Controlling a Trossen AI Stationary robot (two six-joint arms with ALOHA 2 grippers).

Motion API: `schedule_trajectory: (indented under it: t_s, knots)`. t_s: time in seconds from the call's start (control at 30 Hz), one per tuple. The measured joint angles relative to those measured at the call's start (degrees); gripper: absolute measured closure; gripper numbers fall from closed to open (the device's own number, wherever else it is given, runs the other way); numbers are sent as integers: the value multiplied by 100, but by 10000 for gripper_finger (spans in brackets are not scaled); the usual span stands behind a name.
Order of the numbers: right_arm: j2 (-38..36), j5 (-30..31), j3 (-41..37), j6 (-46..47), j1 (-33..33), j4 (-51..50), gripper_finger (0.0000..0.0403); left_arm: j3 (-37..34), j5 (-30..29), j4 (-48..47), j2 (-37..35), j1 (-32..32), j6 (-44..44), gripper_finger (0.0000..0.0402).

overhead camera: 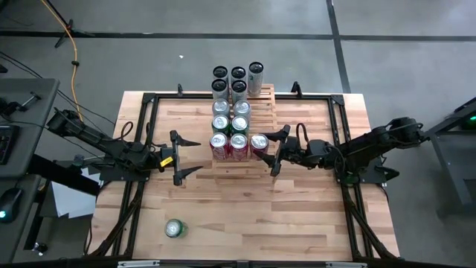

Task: Place canned beverage on shelf
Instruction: Put the red soda can aligned with the other red soda cans on the shelf, then put the top green soda can aligned with the other green soda cans on the shelf

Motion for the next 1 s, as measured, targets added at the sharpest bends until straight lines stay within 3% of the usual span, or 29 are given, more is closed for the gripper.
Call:
schedule_trajectory:
  t_s: [0.2,0.7,1.0]
  knots:
    - [0,-11,0,105,2,-27,53,0,0,-2,1,-1,0,39]
    - [-81,-13,2,-10,7,82,44,0,-24,-4,-1,-2,-1,39]
    - [-536,-9,2,-70,7,-326,43,0,-452,-15,-23,-2,-55,39]
